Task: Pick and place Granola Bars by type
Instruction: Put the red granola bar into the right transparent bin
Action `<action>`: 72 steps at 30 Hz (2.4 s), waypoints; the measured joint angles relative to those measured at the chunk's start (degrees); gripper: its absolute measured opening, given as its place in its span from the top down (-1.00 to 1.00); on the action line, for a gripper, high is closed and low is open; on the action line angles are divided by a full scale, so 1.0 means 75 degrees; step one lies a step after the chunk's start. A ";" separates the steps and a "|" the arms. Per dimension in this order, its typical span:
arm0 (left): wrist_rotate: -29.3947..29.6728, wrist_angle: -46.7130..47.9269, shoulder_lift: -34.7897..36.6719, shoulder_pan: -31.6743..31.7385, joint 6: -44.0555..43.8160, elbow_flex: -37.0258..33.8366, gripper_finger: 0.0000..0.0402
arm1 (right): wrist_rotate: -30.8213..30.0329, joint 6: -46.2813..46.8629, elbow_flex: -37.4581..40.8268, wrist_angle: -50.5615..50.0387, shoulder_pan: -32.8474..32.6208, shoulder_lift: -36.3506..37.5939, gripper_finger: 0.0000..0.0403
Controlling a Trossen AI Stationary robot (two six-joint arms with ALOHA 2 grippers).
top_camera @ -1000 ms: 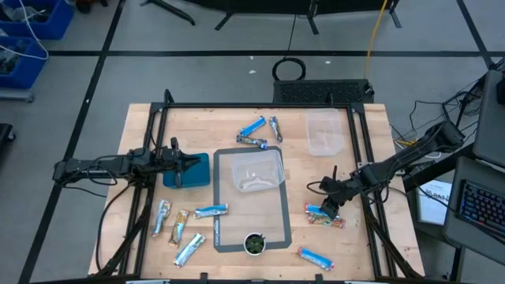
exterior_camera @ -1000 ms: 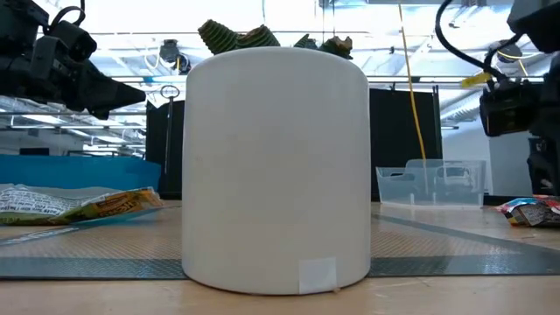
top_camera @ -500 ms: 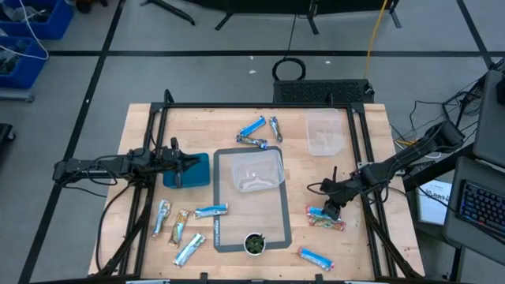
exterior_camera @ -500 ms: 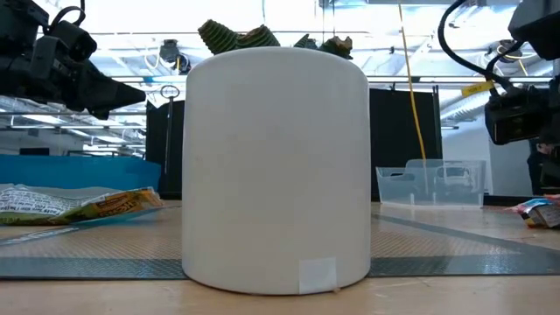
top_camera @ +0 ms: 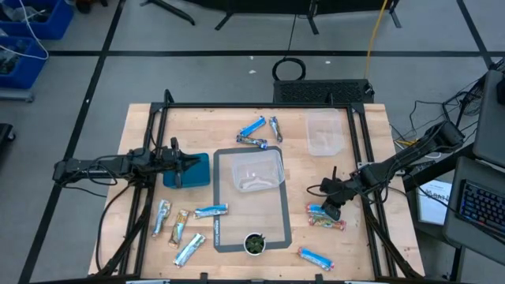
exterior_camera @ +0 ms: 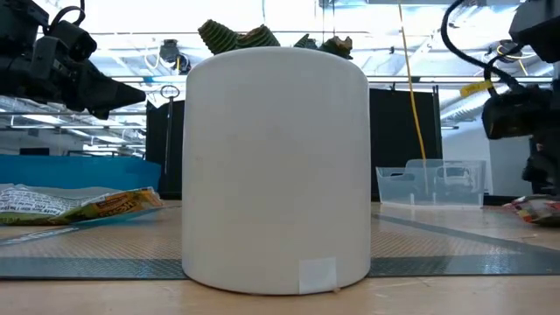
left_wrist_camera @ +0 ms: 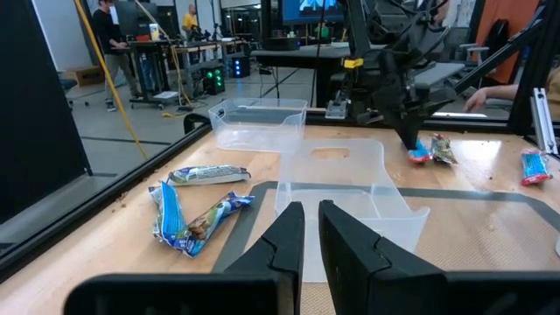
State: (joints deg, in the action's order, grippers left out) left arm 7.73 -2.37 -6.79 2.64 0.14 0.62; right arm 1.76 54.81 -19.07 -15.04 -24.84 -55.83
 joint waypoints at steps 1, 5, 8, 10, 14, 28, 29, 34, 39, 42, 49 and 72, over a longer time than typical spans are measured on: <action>0.0000 -0.0001 0.0000 0.0000 -0.0004 0.0000 0.79 | -0.0149 -0.0158 0.0000 0.0145 0.0000 0.0026 1.00; 0.0003 -0.0020 -0.0001 0.0002 -0.0006 -0.0001 0.79 | -0.0541 -0.0795 0.0000 0.0729 0.0012 0.0222 1.00; 0.0014 -0.0041 0.0000 0.0002 -0.0009 -0.0003 0.79 | -0.0869 -0.1372 0.0000 0.1158 0.0039 0.0493 1.00; 0.0020 -0.0044 0.0000 0.0002 -0.0004 -0.0006 0.79 | -0.1087 -0.1853 0.0000 0.1463 0.0100 0.0704 1.00; 0.0035 -0.0047 0.0000 0.0001 0.0000 -0.0006 0.79 | -0.1360 -0.3132 0.0000 0.2265 0.0324 0.1138 1.00; 0.0041 -0.0052 -0.0001 0.0001 0.0019 -0.0006 0.79 | -0.0411 -0.6067 -0.0003 0.3697 0.1627 0.2562 1.00; 0.0041 -0.0055 0.0000 0.0002 0.0016 -0.0006 0.79 | -0.0275 -0.6172 -0.0003 0.3649 0.1763 0.2715 1.00; 0.0044 -0.0085 0.0000 0.0002 -0.0058 -0.0006 0.79 | -0.0006 -0.6724 -0.0003 0.3342 0.2499 0.3467 1.00; 0.0061 -0.0099 0.0000 0.0000 -0.0058 -0.0006 0.79 | 0.0000 -0.7312 -0.0005 0.3320 0.3180 0.3873 1.00; 0.0061 -0.0102 -0.0002 0.0002 -0.0058 -0.0006 0.79 | -0.0008 -0.7668 -0.0006 0.3347 0.3610 0.4033 1.00; 0.0058 -0.0105 -0.0003 -0.0001 -0.0055 -0.0006 0.79 | -0.0020 -0.8287 -0.0006 0.4627 0.4794 0.4094 1.00; 0.0047 -0.0111 -0.0003 0.0001 -0.0052 -0.0006 0.79 | -0.0204 -0.7794 -0.2807 0.2170 0.9309 0.3245 1.00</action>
State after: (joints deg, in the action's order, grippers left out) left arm 8.08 -3.20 -6.81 2.65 -0.25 0.58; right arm 0.23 -3.64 -40.12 1.23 44.98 -31.49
